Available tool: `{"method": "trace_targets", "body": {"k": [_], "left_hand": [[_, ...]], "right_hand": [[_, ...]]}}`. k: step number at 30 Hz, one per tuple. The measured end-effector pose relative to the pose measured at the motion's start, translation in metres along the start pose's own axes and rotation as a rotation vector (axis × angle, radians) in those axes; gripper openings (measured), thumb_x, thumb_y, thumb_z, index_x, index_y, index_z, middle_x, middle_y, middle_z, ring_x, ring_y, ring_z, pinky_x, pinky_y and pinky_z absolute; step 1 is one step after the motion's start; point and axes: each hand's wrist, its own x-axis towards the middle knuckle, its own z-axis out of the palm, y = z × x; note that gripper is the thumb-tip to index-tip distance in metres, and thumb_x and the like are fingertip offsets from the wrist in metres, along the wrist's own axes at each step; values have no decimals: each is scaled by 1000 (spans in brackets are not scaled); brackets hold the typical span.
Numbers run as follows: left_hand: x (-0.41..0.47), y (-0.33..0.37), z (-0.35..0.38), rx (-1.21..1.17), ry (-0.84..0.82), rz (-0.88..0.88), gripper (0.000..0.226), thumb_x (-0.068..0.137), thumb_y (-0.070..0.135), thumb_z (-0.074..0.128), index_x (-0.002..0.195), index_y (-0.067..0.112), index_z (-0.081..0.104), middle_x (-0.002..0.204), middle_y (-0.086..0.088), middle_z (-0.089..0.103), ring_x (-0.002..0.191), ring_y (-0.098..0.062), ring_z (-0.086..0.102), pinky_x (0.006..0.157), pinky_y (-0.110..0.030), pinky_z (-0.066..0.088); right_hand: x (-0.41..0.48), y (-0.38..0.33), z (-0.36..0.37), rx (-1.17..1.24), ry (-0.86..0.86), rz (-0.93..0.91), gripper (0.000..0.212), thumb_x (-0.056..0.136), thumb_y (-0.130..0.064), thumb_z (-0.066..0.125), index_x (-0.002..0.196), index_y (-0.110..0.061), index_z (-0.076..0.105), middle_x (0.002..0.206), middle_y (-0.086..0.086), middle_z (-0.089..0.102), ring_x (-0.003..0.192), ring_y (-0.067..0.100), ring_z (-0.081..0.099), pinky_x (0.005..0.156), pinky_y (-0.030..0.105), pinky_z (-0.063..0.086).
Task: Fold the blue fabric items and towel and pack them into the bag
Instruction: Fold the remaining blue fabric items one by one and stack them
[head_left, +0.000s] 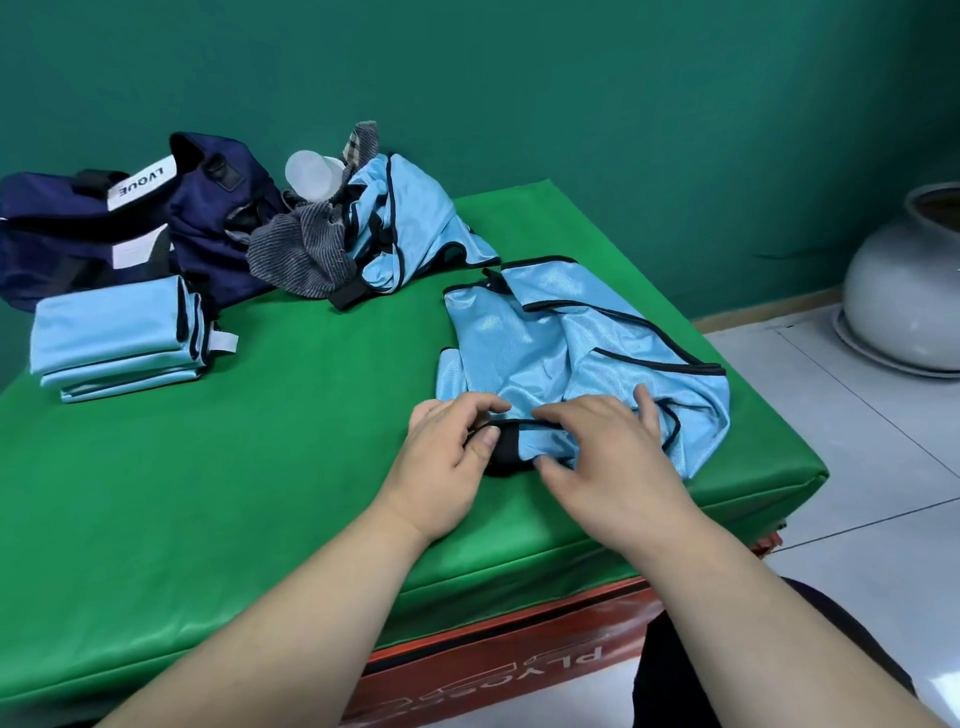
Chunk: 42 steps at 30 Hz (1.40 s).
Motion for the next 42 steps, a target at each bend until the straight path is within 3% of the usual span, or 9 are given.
{"method": "trace_targets", "body": {"k": [2, 6, 13, 17, 22, 28, 33, 38, 42], "left_hand": [[0, -1, -1, 12, 7, 70, 26, 88, 32, 50, 113, 33, 59, 100, 25, 58, 104, 9, 46, 95, -38, 38], [1, -3, -2, 95, 9, 106, 44, 71, 22, 56, 115, 22, 62, 112, 11, 58, 112, -14, 50, 98, -34, 32], [6, -1, 2, 273, -107, 16, 50, 76, 33, 60, 126, 31, 57, 130, 17, 55, 126, -6, 43, 106, -32, 25], [8, 0, 4, 315, -195, 37, 53, 77, 36, 58, 129, 33, 56, 131, 20, 56, 127, -1, 42, 108, -31, 22], [7, -4, 1, 214, -180, 71, 52, 72, 23, 58, 123, 30, 62, 120, 19, 62, 118, -4, 50, 106, -32, 26], [5, -5, 3, 183, -110, 68, 50, 75, 26, 56, 125, 28, 61, 129, 14, 54, 128, -9, 41, 111, -37, 26], [9, -1, 6, 365, -231, -57, 68, 82, 52, 41, 147, 30, 37, 157, 13, 30, 148, -8, 15, 122, -36, 5], [9, 0, 6, 361, -232, -23, 63, 80, 55, 34, 134, 30, 52, 136, 17, 53, 132, -5, 38, 121, -39, 12], [7, 0, 3, 278, -149, 45, 41, 81, 43, 47, 115, 28, 64, 105, 18, 62, 107, -8, 52, 106, -41, 33]], "right_hand": [[2, 3, -3, 29, 30, 43, 37, 79, -37, 54, 113, -33, 68, 103, -16, 64, 112, 11, 54, 122, 51, 6], [5, 16, -15, 96, 114, 148, 25, 76, -31, 53, 96, -33, 69, 94, -13, 64, 101, 13, 58, 121, 48, 15], [-3, 32, -32, 131, 157, 208, 29, 77, -20, 61, 102, -30, 71, 98, -18, 58, 93, -4, 38, 111, 51, 35], [-8, 16, -29, 115, 141, 63, 52, 69, -36, 49, 117, -28, 67, 116, -12, 54, 117, 6, 42, 119, 55, 18], [-3, -2, -13, -79, -41, -13, 52, 80, -58, 60, 128, -38, 61, 122, -16, 58, 125, 11, 48, 121, 58, 3], [-1, 19, -28, -195, -120, 185, 24, 85, -31, 58, 105, -34, 70, 103, -12, 63, 115, 12, 54, 119, 55, -9], [-6, 31, -42, -210, -63, 289, 28, 78, -24, 57, 101, -34, 70, 108, -16, 60, 120, 11, 49, 118, 60, -9], [-12, 6, -43, -313, -39, 126, 51, 60, -28, 50, 106, -34, 72, 125, -12, 59, 136, 21, 41, 115, 67, -9], [-13, -15, -33, -195, 13, -31, 41, 63, -26, 56, 98, -32, 74, 116, -11, 66, 123, 20, 52, 116, 68, 5]]}}
